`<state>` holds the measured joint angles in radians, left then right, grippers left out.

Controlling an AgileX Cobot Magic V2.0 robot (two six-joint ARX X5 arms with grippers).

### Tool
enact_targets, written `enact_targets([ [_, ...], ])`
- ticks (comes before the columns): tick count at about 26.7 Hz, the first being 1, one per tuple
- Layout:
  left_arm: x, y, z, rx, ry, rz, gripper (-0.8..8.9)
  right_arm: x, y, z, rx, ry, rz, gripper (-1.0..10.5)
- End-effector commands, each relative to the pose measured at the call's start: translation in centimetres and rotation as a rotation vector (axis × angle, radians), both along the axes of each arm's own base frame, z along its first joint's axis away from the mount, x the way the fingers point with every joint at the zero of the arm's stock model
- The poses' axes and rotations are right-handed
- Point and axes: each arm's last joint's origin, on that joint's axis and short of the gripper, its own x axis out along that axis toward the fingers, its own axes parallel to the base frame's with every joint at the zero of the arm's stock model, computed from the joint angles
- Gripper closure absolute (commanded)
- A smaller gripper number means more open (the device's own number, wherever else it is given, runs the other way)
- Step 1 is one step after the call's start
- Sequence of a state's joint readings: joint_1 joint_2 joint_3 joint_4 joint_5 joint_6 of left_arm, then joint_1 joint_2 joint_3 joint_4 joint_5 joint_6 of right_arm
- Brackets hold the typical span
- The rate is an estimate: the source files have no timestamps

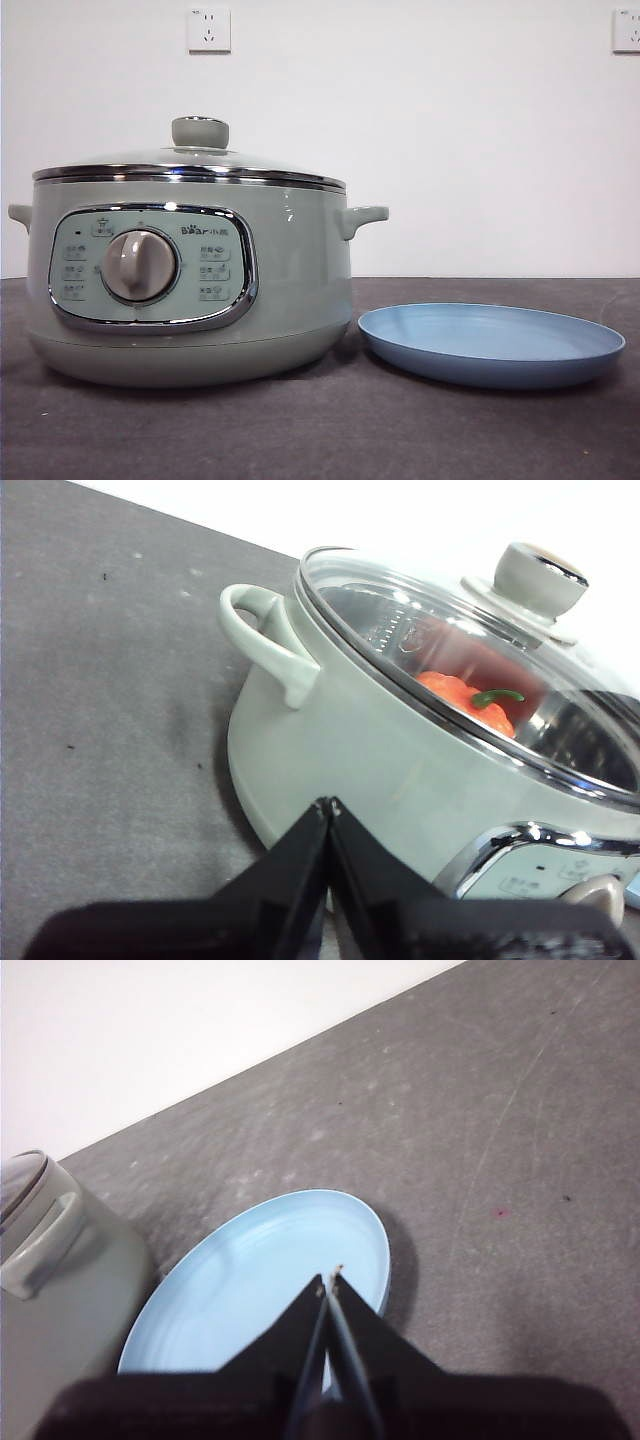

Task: Take the pumpkin out from the steamer,put the pumpkin in the blue plate,close the lid

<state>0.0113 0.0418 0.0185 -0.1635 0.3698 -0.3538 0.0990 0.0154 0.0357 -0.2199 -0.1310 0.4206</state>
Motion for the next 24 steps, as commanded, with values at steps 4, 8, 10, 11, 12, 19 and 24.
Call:
enact_targets([
  [4,0.0,0.0,0.0,-0.048,0.022,-0.003,8.21,-0.2,0.0,0.3,0.024,0.020,-0.004,9.6],
  [8,-0.3,0.0,1.0,-0.056,0.041,0.021,8.21,-0.4,0.0,1.4,0.061,0.001,-0.010,9.6],
  [10,-0.4,0.1,1.7,-0.051,0.031,0.045,8.21,-0.5,0.0,2.1,0.071,-0.001,-0.013,9.6],
  [11,-0.5,0.1,2.2,-0.050,0.019,0.056,8.21,-0.5,0.0,2.5,0.074,-0.002,-0.013,9.6],
  [12,-0.6,0.2,2.6,-0.048,0.010,0.067,8.21,-0.6,-0.1,2.9,0.079,-0.004,-0.014,9.6],
  [19,-1.3,0.3,5.9,-0.042,-0.052,0.112,8.21,-0.5,-0.1,6.4,0.075,-0.015,-0.017,9.6],
  [24,-1.0,0.3,8.4,-0.023,-0.049,0.109,8.21,0.1,0.0,9.5,0.055,-0.022,-0.011,9.6],
])
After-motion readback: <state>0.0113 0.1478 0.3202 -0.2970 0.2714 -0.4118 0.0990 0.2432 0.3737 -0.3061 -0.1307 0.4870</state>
